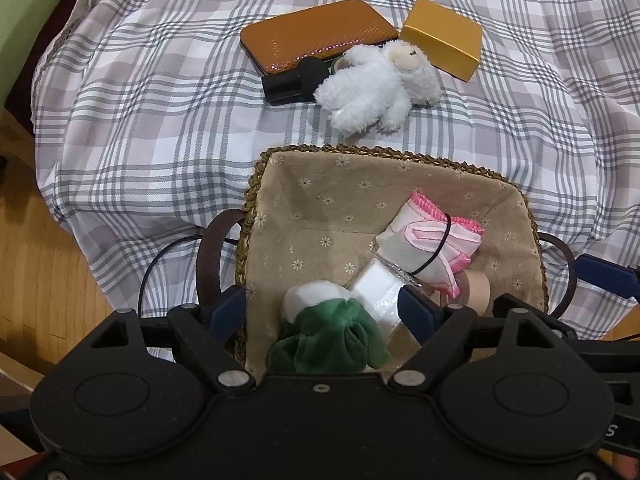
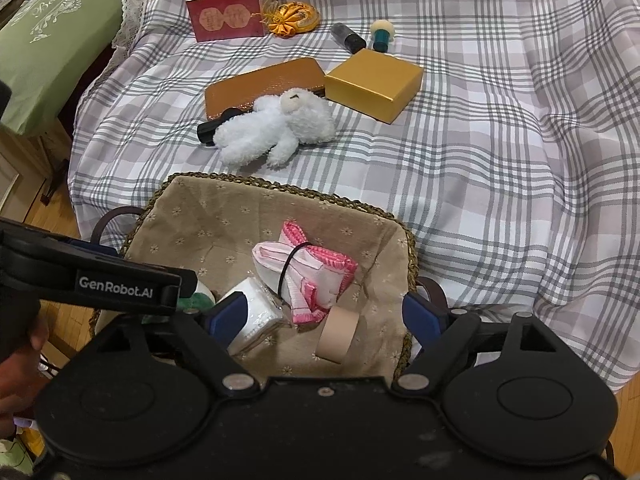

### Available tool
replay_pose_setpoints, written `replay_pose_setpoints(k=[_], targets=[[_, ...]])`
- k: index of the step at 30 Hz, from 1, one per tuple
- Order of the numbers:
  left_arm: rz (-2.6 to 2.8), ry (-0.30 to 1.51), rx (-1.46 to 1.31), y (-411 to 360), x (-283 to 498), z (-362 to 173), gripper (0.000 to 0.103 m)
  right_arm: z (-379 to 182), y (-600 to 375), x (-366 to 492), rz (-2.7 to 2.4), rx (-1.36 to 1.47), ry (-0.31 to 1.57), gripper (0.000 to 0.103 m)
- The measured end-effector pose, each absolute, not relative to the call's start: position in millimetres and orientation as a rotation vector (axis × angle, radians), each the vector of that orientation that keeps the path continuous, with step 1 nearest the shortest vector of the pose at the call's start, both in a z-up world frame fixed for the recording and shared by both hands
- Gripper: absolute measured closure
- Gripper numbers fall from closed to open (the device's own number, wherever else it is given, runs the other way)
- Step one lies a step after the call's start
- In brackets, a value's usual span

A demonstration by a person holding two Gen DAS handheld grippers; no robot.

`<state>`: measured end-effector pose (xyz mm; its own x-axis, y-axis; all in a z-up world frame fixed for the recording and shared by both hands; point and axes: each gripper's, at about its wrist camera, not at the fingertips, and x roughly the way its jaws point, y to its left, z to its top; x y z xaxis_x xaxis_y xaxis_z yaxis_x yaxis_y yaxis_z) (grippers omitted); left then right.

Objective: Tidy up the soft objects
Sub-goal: 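Open the left gripper over the basket while the right gripper releases the tape roll, then withdraw both open grippers from the basket toward the items on the sheet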

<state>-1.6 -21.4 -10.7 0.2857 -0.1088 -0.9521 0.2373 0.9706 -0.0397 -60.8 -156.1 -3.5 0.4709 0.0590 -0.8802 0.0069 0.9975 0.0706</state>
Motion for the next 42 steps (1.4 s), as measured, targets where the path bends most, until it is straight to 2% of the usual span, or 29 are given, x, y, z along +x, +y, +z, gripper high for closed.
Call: replay_pose_setpoints(k=[19, 42], targets=[[-0.245, 1.165, 0.124, -21.6, -0.8, 6.5, 0.023, -6.4, -157.9, -48.1, 0.003, 0.063, 1.09, 0.018], [-0.284, 1.114, 0.107, -29.5, 53.0, 14.7, 0.023, 4.2, -177.1, 14.6, -0.065, 0.058, 1.016, 0.018]])
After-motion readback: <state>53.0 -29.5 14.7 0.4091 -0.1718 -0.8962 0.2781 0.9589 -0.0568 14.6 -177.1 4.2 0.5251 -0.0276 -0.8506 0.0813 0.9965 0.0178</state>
